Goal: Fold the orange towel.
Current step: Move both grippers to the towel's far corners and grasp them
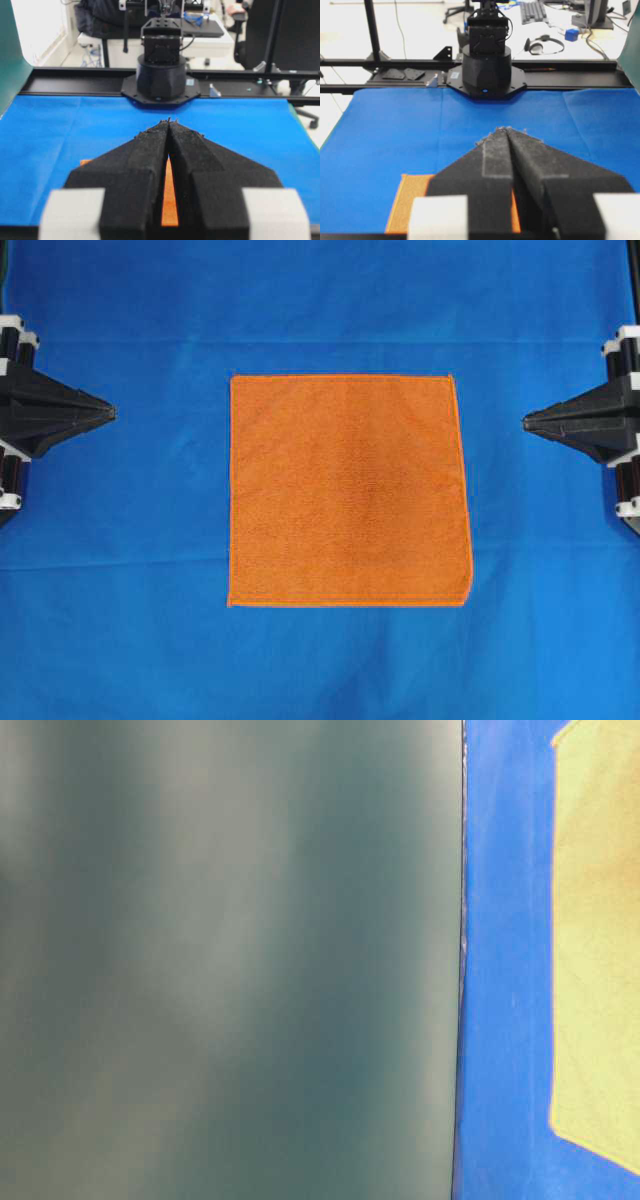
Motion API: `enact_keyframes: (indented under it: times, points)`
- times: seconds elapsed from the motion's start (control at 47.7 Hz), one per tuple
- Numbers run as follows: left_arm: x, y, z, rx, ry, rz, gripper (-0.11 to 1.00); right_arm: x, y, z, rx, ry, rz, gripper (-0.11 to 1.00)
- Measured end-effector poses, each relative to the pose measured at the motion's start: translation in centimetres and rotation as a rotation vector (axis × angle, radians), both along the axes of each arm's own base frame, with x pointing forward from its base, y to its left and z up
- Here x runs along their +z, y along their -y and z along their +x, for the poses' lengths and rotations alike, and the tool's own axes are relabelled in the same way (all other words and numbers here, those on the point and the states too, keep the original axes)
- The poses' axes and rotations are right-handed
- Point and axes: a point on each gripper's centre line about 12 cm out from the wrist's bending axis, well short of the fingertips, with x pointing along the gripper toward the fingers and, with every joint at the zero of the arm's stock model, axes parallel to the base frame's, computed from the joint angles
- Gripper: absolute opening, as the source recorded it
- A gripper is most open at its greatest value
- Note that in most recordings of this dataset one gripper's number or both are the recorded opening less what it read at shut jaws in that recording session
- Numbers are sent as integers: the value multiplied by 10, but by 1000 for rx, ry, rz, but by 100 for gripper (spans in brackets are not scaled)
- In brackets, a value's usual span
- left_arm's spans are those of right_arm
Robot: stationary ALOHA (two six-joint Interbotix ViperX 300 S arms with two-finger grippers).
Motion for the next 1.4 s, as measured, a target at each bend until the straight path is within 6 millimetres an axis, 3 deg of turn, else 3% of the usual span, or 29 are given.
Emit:
enact_keyframes:
  times: [0.168,0.461,0.587,0.691,0.859,0.943,1.152,1.403]
  points:
    - [-14,-12,13,59,-63,-48,0,-4,17,5,-84,-56,46,0]
    - [-59,-43,50,183,-254,-108,0,-55,70,16,-329,-350,172,0]
    - [-84,-60,61,245,-341,-146,3,-83,82,25,-370,-468,201,1]
    - [-107,-73,68,287,-388,-167,24,-108,95,33,-410,-563,229,10]
    - [-142,-83,84,311,-442,-175,76,-145,111,47,-446,-681,261,58]
    - [-158,-87,90,318,-474,-179,90,-158,114,55,-448,-718,269,60]
    - [-195,-97,106,338,-560,-194,85,-187,121,67,-454,-789,281,56]
    - [-229,-112,110,378,-649,-214,82,-210,131,63,-489,-831,303,55]
